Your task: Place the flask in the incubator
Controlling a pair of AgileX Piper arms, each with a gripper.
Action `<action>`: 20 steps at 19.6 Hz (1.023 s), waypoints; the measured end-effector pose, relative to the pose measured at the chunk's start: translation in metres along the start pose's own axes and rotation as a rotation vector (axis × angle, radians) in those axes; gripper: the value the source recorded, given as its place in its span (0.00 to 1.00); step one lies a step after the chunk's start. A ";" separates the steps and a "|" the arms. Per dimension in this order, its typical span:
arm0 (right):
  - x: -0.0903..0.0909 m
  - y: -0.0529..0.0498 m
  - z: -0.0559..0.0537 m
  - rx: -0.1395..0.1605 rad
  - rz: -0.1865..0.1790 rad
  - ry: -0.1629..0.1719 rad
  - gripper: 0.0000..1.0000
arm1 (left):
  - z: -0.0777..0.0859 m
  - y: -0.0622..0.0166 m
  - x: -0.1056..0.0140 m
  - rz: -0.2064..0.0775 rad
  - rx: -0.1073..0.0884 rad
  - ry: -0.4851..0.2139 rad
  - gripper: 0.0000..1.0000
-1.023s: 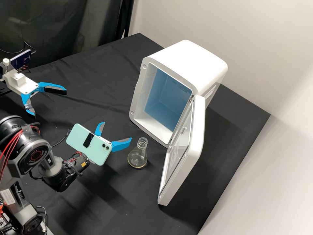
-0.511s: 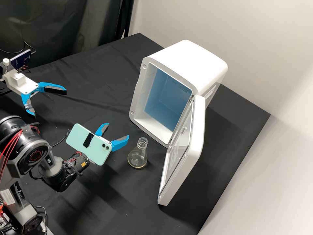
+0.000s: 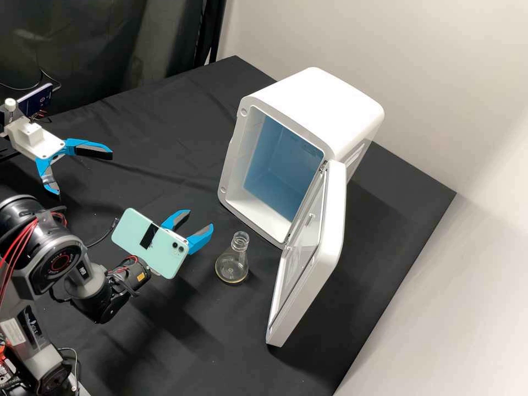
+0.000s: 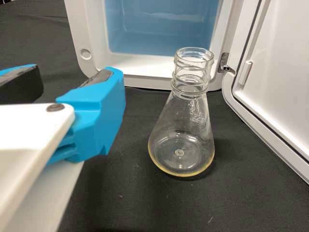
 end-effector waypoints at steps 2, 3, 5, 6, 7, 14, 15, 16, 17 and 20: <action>0.000 0.000 0.000 0.000 0.000 0.000 0.00 | 0.000 0.0000 0.000 0.000 0.000 0.000 1.00; 0.000 0.000 0.000 0.000 0.000 0.000 0.00 | 0.000 0.0000 0.000 0.000 0.000 0.000 1.00; 0.000 0.001 -0.001 0.000 0.003 0.003 0.00 | 0.000 0.0000 0.000 0.000 0.000 0.000 1.00; -0.001 0.001 -0.001 -0.001 0.006 0.005 0.00 | 0.000 0.0000 0.000 0.000 0.000 0.000 1.00; -0.001 0.002 -0.001 -0.001 0.009 0.007 0.00 | 0.000 0.0000 0.000 0.000 0.000 0.000 1.00; -0.002 0.002 -0.002 -0.002 0.011 0.009 0.00 | 0.000 0.0000 0.000 0.000 0.000 0.000 1.00; -0.003 0.002 -0.002 -0.002 0.012 0.010 0.00 | 0.000 0.0000 0.000 0.000 0.000 0.000 1.00; -0.004 0.002 -0.002 -0.002 0.012 0.010 1.00 | 0.000 0.0000 0.000 0.000 0.000 0.000 1.00; -0.005 0.001 -0.002 -0.001 0.009 0.008 1.00 | 0.000 0.0000 0.000 0.000 0.000 0.000 1.00; -0.011 0.003 -0.004 -0.013 0.009 0.027 1.00 | 0.000 0.0000 0.000 0.000 0.000 0.000 1.00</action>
